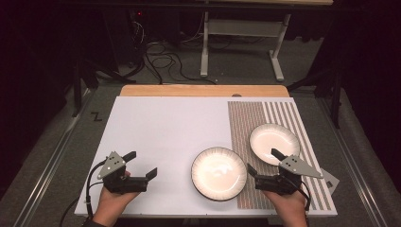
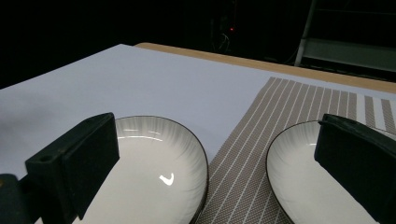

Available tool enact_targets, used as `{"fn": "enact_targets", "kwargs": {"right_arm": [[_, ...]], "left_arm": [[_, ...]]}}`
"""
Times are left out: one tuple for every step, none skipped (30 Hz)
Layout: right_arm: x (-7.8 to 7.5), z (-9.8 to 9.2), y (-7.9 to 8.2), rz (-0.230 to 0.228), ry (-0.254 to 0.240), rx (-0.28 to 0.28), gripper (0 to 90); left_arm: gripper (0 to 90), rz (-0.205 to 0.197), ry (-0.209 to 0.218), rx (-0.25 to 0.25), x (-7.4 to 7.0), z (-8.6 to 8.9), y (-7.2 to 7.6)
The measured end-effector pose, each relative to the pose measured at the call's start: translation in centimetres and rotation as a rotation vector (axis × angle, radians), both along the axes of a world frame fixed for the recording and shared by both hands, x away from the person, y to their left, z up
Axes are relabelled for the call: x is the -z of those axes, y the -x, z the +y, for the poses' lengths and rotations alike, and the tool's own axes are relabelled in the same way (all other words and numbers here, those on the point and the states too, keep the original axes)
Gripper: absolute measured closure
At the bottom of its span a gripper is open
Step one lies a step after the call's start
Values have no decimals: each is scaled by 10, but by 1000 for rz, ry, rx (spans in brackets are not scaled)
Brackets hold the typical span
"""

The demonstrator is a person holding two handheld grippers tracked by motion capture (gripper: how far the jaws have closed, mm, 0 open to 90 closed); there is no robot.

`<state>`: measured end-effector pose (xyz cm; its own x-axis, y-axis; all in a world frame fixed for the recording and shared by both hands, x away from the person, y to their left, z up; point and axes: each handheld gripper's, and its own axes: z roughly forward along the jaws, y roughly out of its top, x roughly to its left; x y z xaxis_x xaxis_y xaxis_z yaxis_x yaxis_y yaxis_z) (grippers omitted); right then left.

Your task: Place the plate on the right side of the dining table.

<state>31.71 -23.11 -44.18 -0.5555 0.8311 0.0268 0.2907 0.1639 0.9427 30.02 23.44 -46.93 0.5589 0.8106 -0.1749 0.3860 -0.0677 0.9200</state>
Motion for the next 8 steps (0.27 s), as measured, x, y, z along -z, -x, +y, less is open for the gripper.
{"fn": "enact_targets", "kwargs": {"right_arm": [[2, -2, -3, 2, -2, -2, 3], [4, -3, -5, 11, -6, 2, 3], [5, -4, -7, 16, -7, 4, 4], [7, -5, -8, 22, -11, 4, 3], [8, -6, -9, 30, -16, 2, 4], [8, -7, -9, 29, -14, 6, 3], [8, -7, -9, 26, -12, 5, 3], [8, -7, -9, 28, -15, 4, 3]], "left_arm": [[1, -1, -1, -2, 1, -1, -1], [1, -2, -7, -2, 0, -2, -2], [1, -3, -6, -4, 0, -3, -3], [1, -4, -4, -6, 0, -4, -3], [1, -5, -1, -6, 0, -5, -3], [1, -5, -3, -6, 0, -5, -3], [1, -4, -9, -4, 0, -5, -2], [1, -4, -9, -5, 1, -5, -2]]}}
